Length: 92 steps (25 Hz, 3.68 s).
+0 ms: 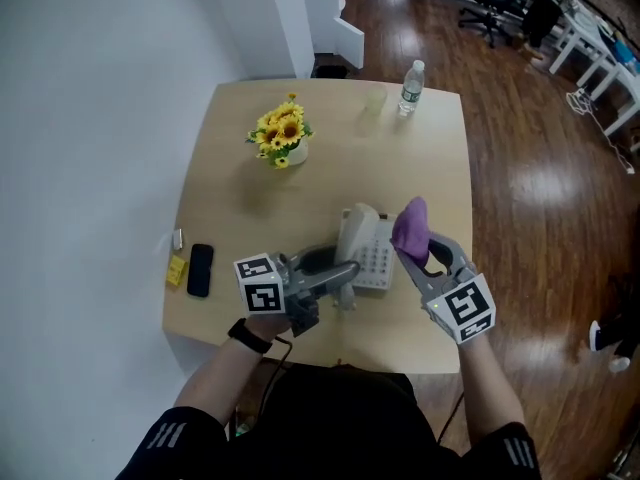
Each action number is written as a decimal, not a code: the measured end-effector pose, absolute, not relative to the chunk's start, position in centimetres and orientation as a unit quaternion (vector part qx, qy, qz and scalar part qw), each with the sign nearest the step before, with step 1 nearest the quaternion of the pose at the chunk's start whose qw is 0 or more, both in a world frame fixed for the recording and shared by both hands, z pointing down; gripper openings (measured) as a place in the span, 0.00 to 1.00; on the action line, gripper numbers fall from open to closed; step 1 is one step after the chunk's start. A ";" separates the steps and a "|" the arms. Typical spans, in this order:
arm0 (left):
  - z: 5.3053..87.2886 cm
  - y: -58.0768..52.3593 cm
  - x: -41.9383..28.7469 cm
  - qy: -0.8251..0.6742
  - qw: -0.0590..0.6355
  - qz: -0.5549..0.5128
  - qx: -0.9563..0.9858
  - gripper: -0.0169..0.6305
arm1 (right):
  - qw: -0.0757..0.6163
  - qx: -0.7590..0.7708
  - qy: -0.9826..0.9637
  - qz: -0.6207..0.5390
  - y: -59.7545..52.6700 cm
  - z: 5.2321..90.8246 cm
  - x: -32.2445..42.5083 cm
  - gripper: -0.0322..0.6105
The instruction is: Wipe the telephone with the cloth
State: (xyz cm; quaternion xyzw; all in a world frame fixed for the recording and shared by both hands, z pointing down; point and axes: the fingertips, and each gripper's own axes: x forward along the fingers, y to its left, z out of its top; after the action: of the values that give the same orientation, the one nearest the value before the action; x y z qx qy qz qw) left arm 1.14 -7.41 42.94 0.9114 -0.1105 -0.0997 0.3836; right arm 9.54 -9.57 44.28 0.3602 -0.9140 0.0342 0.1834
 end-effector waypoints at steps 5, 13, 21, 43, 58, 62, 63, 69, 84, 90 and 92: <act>36.9 -5.2 -0.3 -0.030 0.360 -0.180 0.915 0.34 | 0.160 0.318 -0.932 -0.061 -9.1 36.4 5.1 0.27; 32.1 -2.5 -2.6 0.031 0.287 -0.217 0.933 0.34 | 0.209 0.261 -0.927 -0.171 -5.5 32.1 -0.2 0.26; 30.2 -0.7 -5.0 0.049 0.239 -0.214 0.946 0.34 | 0.228 0.219 -0.923 -0.220 -1.6 31.7 -2.4 0.26; 25.3 1.1 -8.6 0.034 0.169 -0.237 0.956 0.34 | 0.248 0.191 -0.927 -0.208 3.0 30.9 -4.0 0.25; 21.7 1.3 -9.0 0.055 0.150 -0.285 0.945 0.34 | 0.297 0.122 -0.929 -0.186 6.2 36.6 -6.4 0.25; 22.2 1.3 -8.8 0.055 0.148 -0.275 0.948 0.34 | 0.264 0.154 -0.934 -0.184 4.7 33.8 -5.7 0.25; 22.3 1.2 -8.7 0.055 0.149 -0.274 0.948 0.34 | 0.260 0.160 -0.933 -0.191 4.2 33.1 -5.7 0.25; 22.2 0.9 -8.6 0.048 0.155 -0.280 0.946 0.34 | 0.277 0.140 -0.930 -0.197 4.4 33.9 -6.6 0.25; 28.6 -1.7 -7.0 -0.050 0.180 -0.172 0.967 0.34 | 0.327 0.183 -0.925 -0.062 -1.8 46.1 -1.6 0.25; 34.2 -3.2 -5.4 -0.119 0.207 -0.077 0.968 0.34 | 0.334 0.247 -0.908 0.041 -10.2 53.6 1.9 0.25; 35.6 -3.4 -5.2 -0.133 0.218 -0.061 0.965 0.34 | 0.342 0.258 -0.901 0.069 -12.5 56.3 2.4 0.25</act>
State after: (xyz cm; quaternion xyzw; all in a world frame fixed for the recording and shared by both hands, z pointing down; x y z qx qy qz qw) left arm -5.20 -3.45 35.59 0.9649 -0.1328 -0.0612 0.2183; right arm 2.36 -12.54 56.31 0.2577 -0.9009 0.0690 0.3424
